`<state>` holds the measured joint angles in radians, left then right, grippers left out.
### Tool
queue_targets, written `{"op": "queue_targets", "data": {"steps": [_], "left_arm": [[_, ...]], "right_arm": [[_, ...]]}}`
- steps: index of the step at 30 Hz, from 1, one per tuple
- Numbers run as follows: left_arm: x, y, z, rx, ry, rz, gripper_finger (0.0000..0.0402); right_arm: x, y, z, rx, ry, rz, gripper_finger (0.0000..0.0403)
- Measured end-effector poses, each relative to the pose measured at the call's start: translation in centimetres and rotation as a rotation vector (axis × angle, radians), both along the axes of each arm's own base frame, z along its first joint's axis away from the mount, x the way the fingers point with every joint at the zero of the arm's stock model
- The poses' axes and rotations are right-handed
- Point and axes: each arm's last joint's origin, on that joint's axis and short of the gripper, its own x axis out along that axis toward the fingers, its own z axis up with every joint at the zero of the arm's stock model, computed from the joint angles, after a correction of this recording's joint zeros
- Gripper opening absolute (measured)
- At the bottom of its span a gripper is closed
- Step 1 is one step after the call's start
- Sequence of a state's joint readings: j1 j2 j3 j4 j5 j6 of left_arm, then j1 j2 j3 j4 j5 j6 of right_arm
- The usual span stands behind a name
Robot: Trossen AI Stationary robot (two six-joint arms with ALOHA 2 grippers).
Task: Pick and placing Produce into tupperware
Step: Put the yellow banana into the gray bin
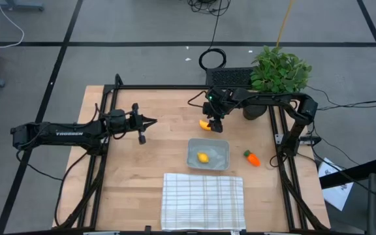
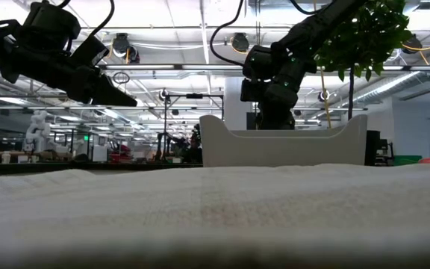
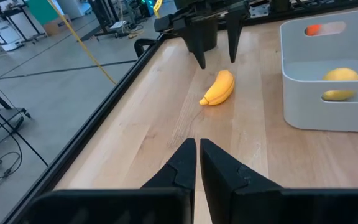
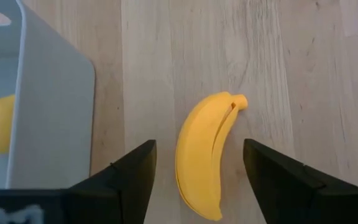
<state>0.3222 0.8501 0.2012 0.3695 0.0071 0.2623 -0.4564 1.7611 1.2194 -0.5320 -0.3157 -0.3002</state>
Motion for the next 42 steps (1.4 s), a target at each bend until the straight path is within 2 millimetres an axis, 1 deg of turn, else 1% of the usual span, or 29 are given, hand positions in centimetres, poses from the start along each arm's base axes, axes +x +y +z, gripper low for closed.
{"op": "queue_targets", "data": {"steps": [4,9,12,21,31,40,42], "left_arm": [[0.0,0.0,0.0,-0.004,-0.001,0.001,0.0026],[0.0,0.0,-0.1,-0.007,0.006,0.001,0.0026],[0.0,0.0,-0.1,-0.007,0.006,0.002,0.0026],[0.0,0.0,-0.1,-0.007,0.006,0.001,0.0026],[-0.1,0.0,-0.3,-0.013,0.024,0.001,0.0026],[-0.1,0.0,-0.3,-0.014,0.028,0.0,0.0026],[-0.1,0.0,-0.3,-0.013,0.028,0.0,0.0026]], "right_arm": [[-0.1,0.0,-0.2,-0.011,-0.003,0.02,0.0229],[-0.3,0.3,-1.1,-0.031,-0.008,0.038,0.0231],[-0.3,0.2,-1.1,-0.06,-0.008,0.037,0.0231],[0.1,0.4,-1.1,-0.071,-0.027,0.046,0.0231],[0.5,0.3,-3.2,-0.069,0.035,0.043,0.0231],[0.5,0.3,-3.4,-0.057,0.04,0.024,0.0231],[0.3,0.4,-3.8,-0.058,0.04,0.028,0.0231]]}}
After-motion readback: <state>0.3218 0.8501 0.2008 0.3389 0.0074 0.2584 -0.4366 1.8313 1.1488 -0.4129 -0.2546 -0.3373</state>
